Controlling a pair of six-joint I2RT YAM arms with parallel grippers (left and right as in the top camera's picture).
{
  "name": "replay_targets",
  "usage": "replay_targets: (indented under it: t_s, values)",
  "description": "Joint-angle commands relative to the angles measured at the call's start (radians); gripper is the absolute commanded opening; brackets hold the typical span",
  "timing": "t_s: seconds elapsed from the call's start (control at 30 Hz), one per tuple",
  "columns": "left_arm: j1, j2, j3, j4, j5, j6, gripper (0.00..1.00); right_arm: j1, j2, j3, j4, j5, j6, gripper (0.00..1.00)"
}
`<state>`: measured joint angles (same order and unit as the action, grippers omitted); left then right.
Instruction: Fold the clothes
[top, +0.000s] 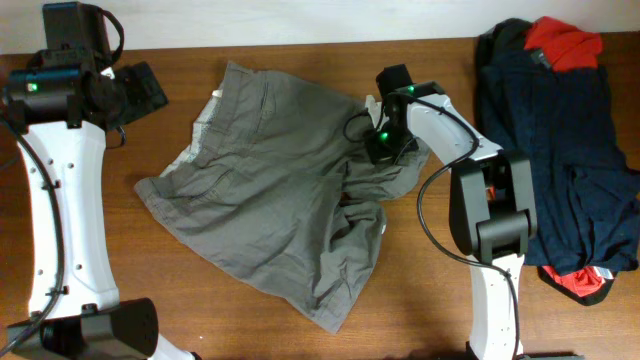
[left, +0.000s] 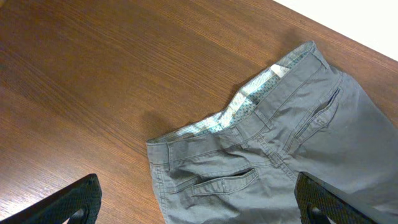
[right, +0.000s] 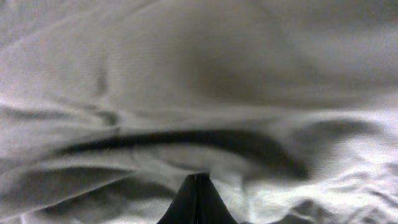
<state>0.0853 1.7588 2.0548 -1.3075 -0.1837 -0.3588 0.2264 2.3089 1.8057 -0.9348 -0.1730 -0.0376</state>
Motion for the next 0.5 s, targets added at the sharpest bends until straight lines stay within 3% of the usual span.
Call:
replay_targets:
  t_s: [0.0, 0.47]
  values:
    - [0.001, 0.008, 0.003, 0.008, -0.008, 0.017, 0.99, -0.080, 0.010, -0.029, 0.062, 0.107, -0.002, 0.04]
    - [0.001, 0.009, 0.003, 0.021, -0.008, 0.017, 0.99, -0.169, 0.071, -0.004, 0.554, 0.107, -0.010, 0.06]
